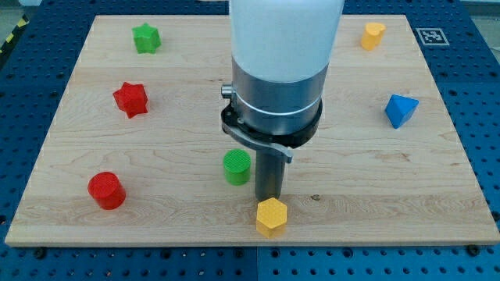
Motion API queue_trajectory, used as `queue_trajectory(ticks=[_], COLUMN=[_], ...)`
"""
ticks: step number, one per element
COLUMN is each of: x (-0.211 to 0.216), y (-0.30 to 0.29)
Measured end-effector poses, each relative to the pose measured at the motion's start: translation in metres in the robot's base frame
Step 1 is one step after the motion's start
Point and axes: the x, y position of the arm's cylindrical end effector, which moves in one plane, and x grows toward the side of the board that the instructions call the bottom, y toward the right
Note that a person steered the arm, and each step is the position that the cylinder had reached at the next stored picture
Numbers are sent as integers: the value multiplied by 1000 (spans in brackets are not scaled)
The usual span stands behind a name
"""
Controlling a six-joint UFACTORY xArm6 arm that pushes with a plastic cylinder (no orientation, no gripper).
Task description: Nudge the red circle
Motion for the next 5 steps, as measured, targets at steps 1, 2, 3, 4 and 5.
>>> queue_trajectory(ticks=[1, 2, 3, 4, 5], x=[-25, -59, -50, -46, -61], y=[-25, -47, -49, -81, -131])
